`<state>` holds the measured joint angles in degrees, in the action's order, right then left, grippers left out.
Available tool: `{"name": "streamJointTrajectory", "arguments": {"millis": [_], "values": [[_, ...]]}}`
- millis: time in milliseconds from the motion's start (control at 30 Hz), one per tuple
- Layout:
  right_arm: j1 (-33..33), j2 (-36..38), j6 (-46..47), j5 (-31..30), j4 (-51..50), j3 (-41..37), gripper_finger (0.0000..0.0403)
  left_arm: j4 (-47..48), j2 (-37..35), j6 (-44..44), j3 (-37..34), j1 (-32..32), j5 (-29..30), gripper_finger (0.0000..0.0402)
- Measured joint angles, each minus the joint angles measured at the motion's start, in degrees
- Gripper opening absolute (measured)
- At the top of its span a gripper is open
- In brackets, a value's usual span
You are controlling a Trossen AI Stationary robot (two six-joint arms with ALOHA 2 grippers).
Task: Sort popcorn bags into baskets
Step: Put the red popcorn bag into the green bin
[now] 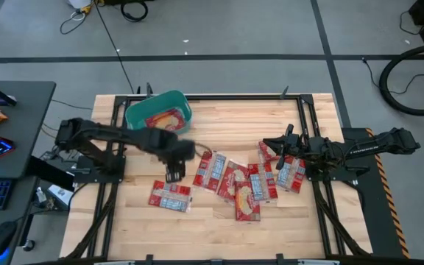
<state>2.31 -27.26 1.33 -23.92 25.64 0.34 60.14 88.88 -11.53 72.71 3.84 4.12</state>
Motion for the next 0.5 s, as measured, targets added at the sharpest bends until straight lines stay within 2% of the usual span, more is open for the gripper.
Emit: {"name": "streamJointTrajectory", "arguments": {"millis": [233, 500], "values": [[0.0, 0.0, -0.01, 0.01, 0.0, 0.0, 0.0025, -3.5, 0.0, -9.44, 0.0, 11.98, 8.22, 0.0142], [0.0, 0.0, -0.01, 0.0, 0.01, 0.02, 0.0025, -3.08, 3.02, -22.32, 0.02, 21.03, 11.32, 0.0142]]}}
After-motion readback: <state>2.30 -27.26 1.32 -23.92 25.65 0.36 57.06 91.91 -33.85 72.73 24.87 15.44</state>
